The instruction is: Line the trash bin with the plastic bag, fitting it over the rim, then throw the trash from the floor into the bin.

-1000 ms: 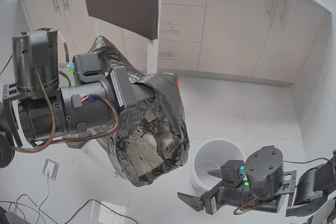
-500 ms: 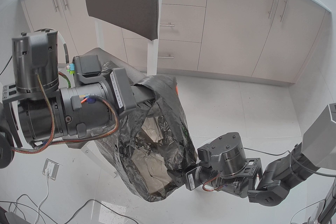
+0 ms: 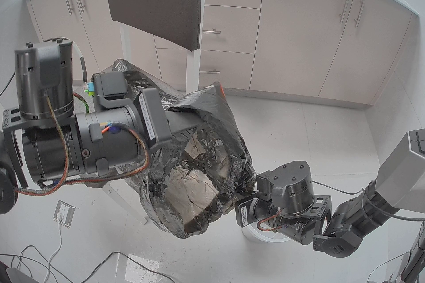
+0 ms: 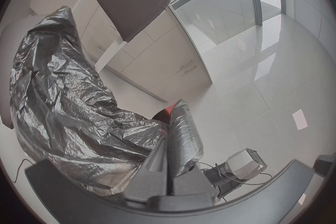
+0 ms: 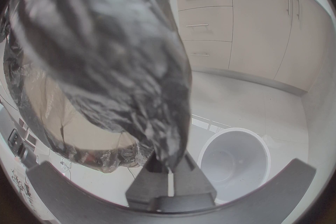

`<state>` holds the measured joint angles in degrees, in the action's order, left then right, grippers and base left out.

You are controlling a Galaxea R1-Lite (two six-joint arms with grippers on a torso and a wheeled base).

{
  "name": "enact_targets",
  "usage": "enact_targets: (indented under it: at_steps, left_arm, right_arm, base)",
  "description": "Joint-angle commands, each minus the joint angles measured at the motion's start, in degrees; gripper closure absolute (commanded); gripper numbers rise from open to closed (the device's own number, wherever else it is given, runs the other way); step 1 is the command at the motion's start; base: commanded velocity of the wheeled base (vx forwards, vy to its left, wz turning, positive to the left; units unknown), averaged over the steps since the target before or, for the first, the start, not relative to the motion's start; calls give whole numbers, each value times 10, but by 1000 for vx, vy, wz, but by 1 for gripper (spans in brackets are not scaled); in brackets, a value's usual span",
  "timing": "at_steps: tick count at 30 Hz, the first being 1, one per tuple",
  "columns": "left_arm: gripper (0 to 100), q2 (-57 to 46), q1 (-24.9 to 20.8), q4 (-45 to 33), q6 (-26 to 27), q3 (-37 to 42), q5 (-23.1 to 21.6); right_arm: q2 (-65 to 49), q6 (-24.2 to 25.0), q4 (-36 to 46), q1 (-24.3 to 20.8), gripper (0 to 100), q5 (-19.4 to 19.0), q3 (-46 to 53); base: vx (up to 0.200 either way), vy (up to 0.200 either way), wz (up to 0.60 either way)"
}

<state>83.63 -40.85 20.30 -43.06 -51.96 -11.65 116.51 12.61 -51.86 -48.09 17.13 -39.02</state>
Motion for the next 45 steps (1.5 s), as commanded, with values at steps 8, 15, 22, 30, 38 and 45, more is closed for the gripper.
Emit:
enact_targets:
  at_steps: [8,15,22,30,38,45]
  left_arm:
    - [100,7,-1,4,9,26,2]
    - [100,47,21,15,85,104,52]
    - [100,145,-30,154,84,88,55]
    - [100,229,-122,186,64,18,52]
    - [100,278,-169,186,3,-44,37]
    - [100,305,-171,187,-55,-56,-26]
  right_arm:
    - [-111,-9,14,20,100,-6,49]
    - [-240,-19,84,114,100,-6,143]
    - [-383,-6,214,153,100,-30,163]
    - [-485,21,425,147,100,-30,82]
    - [-485,30,506,145,100,-29,-6]
    - [-451,58,622,142,100,-25,-120]
  base:
    - [0,0,0]
    - [0,0,0]
    - [0,0,0]
    - [0,0,0]
    - [0,0,0]
    - [0,0,0]
